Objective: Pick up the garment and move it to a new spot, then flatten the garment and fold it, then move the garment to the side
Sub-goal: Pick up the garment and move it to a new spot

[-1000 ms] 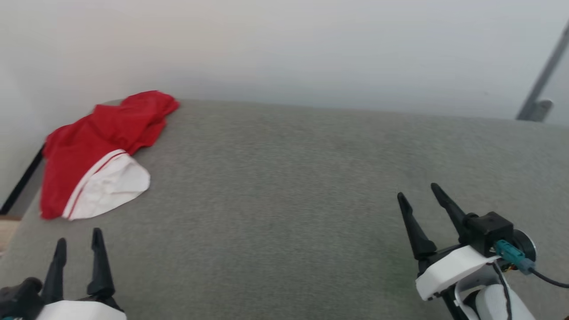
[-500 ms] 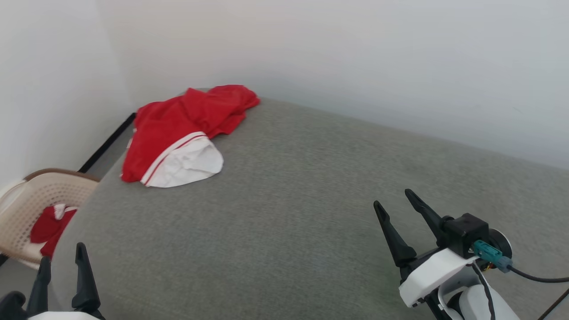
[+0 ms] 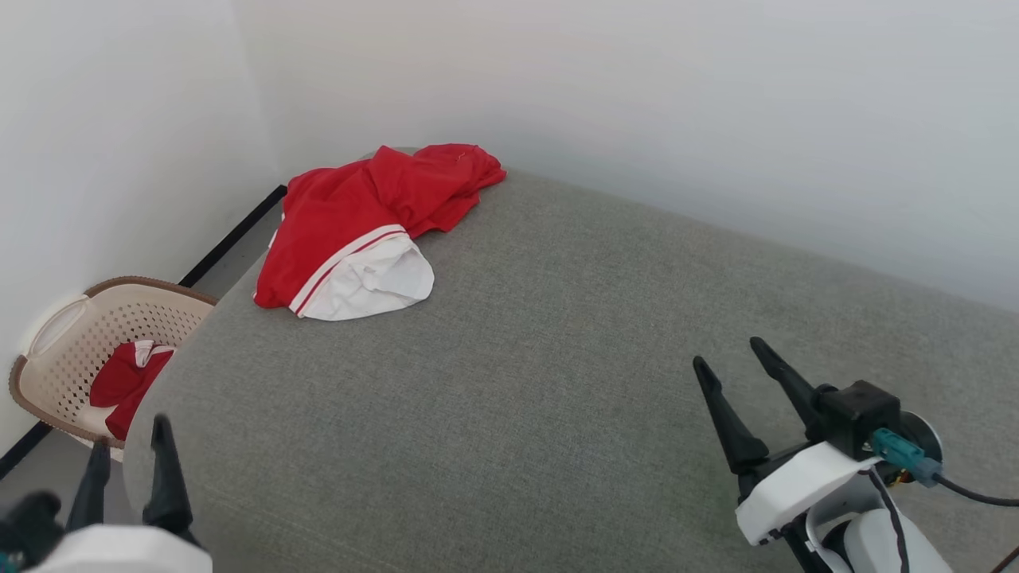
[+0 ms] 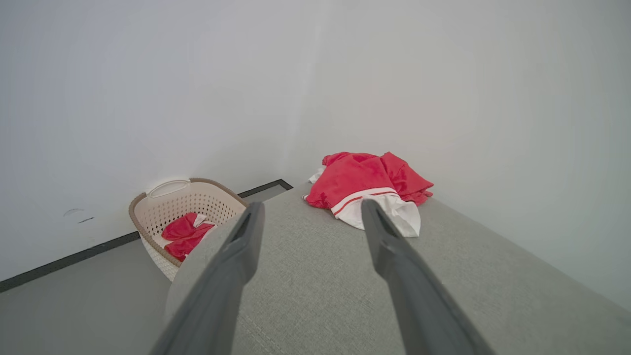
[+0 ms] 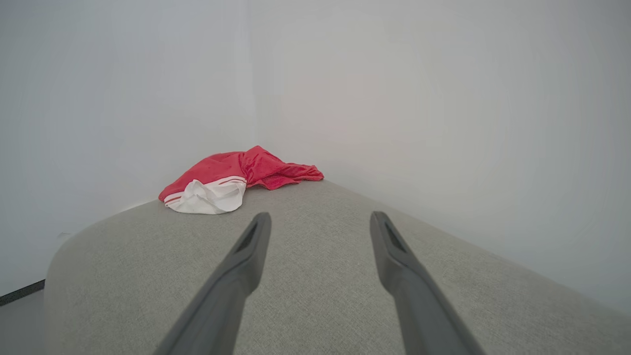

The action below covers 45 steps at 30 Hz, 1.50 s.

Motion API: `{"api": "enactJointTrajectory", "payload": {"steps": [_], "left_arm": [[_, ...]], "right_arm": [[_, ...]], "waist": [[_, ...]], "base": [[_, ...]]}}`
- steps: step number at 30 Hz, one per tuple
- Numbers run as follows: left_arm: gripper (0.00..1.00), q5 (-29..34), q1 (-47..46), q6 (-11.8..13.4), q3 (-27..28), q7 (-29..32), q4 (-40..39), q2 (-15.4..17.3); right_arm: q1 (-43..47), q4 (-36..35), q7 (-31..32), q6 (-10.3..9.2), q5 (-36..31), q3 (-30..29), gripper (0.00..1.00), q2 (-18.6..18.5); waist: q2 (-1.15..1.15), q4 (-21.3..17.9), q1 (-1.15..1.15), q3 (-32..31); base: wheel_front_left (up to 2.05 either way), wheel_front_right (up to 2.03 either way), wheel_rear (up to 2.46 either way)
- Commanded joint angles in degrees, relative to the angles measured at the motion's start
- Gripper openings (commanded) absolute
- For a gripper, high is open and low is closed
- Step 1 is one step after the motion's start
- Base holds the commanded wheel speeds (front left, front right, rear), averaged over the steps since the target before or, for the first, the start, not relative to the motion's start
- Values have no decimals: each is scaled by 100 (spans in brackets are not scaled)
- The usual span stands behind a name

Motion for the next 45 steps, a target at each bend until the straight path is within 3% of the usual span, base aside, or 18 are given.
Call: {"api": "enactJointTrajectory", "payload": {"steps": [1,13,30,41,45], "left_arm": [[100,-54,-248,-72,-47,36,79,66],[100,-248,-2407,-647,-272,166,1571,548],[100,-682,-5496,-937,-599,355,4671,1407],[100,-695,-6844,-936,-988,1534,6414,1594],[100,-623,-7065,-808,-1150,2184,6747,1573]], "right_arm": [[45,-76,29,-1,-43,-62,100,-20],[-295,-636,368,-2,-334,-331,100,-200],[-831,-1876,968,-2,-718,-751,100,-492],[-973,-2709,1299,-2,-856,-990,100,-536],[-1007,-2936,1405,-2,-898,-1050,100,-546]], "waist": [[0,-23,0,70],[0,-546,0,947],[0,-1400,0,2639],[0,-1601,0,3457],[0,-1660,0,3661]], "base": [[0,0,0],[0,0,0],[0,0,0],[0,0,0],[0,0,0]]}}
